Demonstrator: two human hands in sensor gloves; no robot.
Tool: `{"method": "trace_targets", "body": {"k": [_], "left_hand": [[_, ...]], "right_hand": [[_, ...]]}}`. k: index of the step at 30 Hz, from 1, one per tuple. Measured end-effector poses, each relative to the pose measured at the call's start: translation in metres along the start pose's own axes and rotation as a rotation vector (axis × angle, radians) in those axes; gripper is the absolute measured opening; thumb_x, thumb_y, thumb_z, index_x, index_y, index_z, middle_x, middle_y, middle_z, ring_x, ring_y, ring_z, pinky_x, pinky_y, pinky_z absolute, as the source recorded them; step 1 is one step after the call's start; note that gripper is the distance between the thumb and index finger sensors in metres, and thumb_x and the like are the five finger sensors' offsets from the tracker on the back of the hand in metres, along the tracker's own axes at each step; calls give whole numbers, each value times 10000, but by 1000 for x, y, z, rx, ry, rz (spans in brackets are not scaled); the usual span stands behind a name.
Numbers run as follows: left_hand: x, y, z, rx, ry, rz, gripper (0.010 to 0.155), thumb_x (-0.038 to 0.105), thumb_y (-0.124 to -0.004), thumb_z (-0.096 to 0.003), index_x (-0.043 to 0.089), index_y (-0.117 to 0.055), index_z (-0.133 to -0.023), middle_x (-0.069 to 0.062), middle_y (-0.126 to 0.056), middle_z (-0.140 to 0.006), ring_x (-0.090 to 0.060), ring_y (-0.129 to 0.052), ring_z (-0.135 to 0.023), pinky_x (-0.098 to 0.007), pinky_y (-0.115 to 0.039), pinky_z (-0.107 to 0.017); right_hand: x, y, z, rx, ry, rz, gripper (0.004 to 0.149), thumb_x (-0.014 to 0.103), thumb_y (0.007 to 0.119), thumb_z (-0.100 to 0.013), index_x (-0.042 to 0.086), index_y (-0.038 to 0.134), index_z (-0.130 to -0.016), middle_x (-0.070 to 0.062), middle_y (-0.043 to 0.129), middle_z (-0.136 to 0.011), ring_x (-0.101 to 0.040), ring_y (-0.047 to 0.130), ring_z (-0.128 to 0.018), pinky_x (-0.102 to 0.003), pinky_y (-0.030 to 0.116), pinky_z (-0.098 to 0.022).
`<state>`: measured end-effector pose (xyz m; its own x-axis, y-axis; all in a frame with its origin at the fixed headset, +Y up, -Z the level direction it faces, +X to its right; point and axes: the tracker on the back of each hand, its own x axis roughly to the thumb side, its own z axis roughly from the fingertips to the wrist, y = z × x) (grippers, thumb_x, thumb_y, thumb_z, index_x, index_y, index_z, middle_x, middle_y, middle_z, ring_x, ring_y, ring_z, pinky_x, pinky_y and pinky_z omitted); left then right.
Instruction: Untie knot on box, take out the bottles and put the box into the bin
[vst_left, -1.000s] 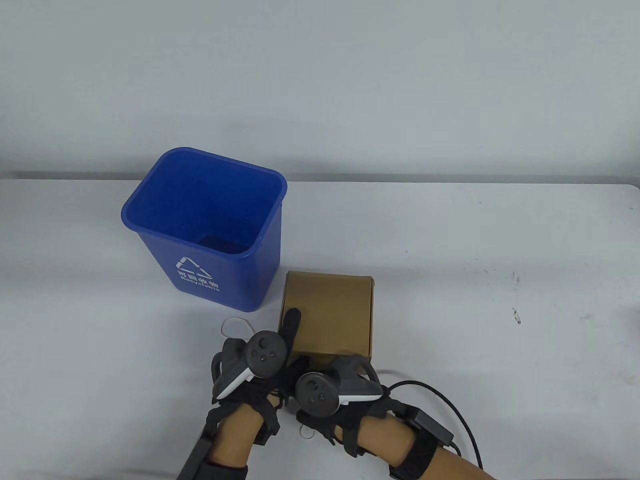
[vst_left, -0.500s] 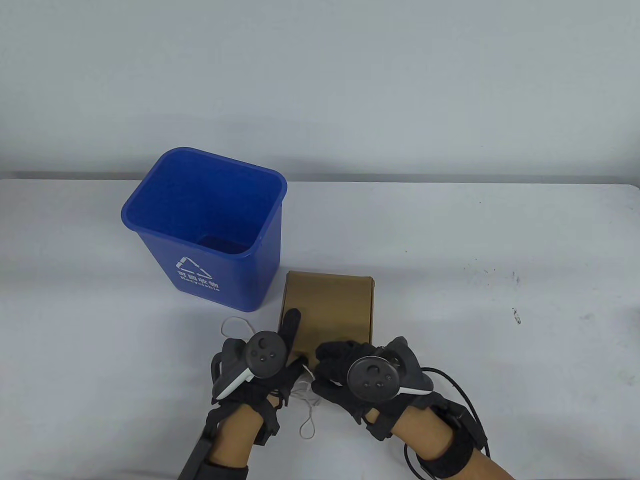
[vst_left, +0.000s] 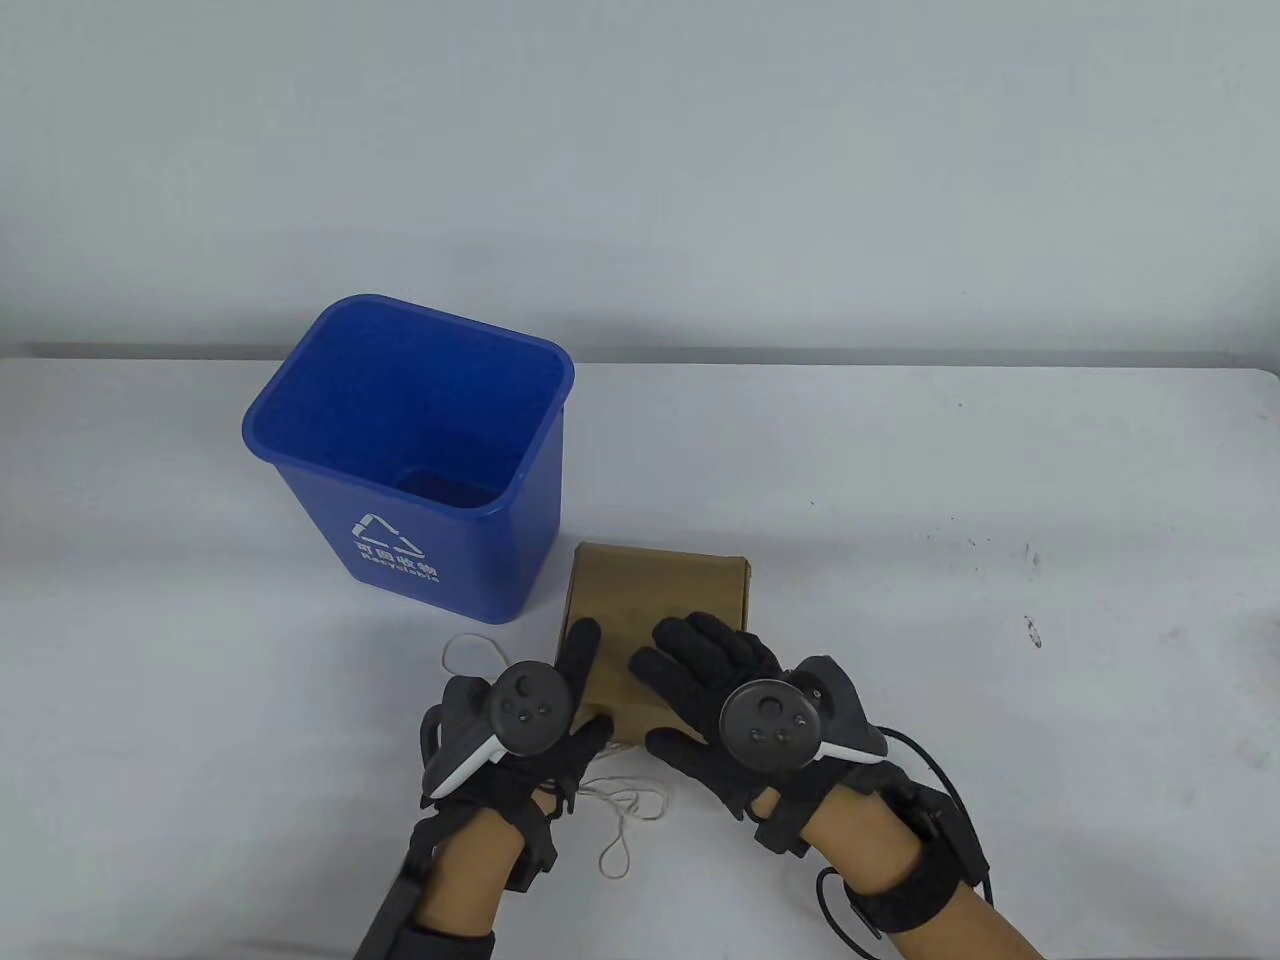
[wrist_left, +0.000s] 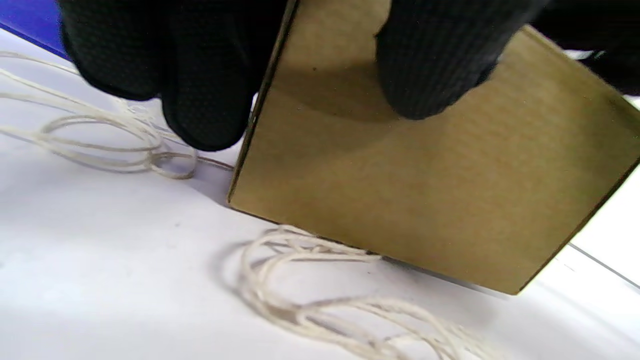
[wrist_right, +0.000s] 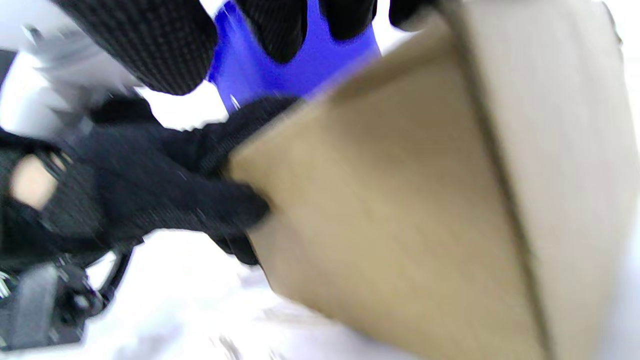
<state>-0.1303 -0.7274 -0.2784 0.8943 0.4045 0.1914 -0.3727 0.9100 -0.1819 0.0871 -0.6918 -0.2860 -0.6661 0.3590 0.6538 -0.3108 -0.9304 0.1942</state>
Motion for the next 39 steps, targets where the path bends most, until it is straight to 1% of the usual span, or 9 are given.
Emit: {"method": "trace_targets", "body": {"k": [3,5,10,14,17,22,26,30,39], "left_hand": [[4,6,5,23,-8,-18,914,488,-803,-483,345,-142,-1097,-216,-252,-1102,-457,-684,-908,-650,-615,-666],[10,17,13,154,-44,-82,839,487,-844,-459,332,-348,-1117,-191,-213,-1095,-448,-597,-937,-647,-567,-691],[27,34,27,229,-215,-103,597,445,-891,-454,271,-733,-1002,-107,-667,-966,-343,-835,-723,-576,-710,-615],[42,26,25,79,-316,-118,467,418,-879,-467,237,-879,-898,-50,-918,-721,-262,-980,-444,-513,-847,-449],[47,9,18,-121,-304,-152,492,423,-868,-475,233,-852,-928,-40,-945,-676,-247,-991,-391,-499,-864,-412],[42,-29,3,-372,-231,-228,638,434,-867,-472,277,-664,-1056,-84,-823,-847,-307,-928,-576,-551,-771,-547],[40,-45,-3,-440,-171,-318,684,452,-862,-464,319,-583,-1074,-81,-784,-873,-305,-910,-604,-554,-752,-569],[32,-40,-3,-405,-93,-327,681,453,-856,-467,312,-578,-1072,-72,-818,-841,-298,-934,-570,-549,-776,-546],[-5,-24,-4,-412,65,-124,581,407,-851,-481,316,-655,-1021,-60,-857,-794,-313,-964,-544,-554,-792,-522]], "right_hand": [[-12,14,-4,88,46,77,799,505,665,-496,149,265,-1089,-162,86,-1112,-510,114,-997,-694,164,-645],[-14,20,-4,139,54,151,845,516,654,-498,169,138,-1070,-135,-6,-1092,-488,25,-987,-690,110,-639],[-13,23,-3,128,56,163,866,522,655,-492,169,104,-1059,-132,-31,-1083,-493,0,-979,-700,92,-630],[-15,23,-2,125,52,125,858,516,656,-492,174,111,-1061,-122,-32,-1082,-483,-10,-978,-695,78,-627],[-15,23,-2,123,54,114,852,505,658,-493,177,114,-1061,-118,-32,-1082,-479,-15,-977,-693,72,-625],[-15,23,-2,118,57,111,849,499,659,-494,180,113,-1059,-112,-34,-1081,-476,-18,-977,-691,68,-624],[-16,23,-2,110,59,109,846,498,659,-494,183,114,-1059,-108,-32,-1082,-471,-18,-978,-689,67,-624],[-16,23,0,102,65,117,844,496,658,-495,189,109,-1057,-103,-32,-1081,-465,-13,-981,-686,72,-625],[-21,23,4,68,70,112,872,498,655,-497,173,50,-1035,-103,-23,-1083,-464,-3,-981,-683,75,-625]]}}
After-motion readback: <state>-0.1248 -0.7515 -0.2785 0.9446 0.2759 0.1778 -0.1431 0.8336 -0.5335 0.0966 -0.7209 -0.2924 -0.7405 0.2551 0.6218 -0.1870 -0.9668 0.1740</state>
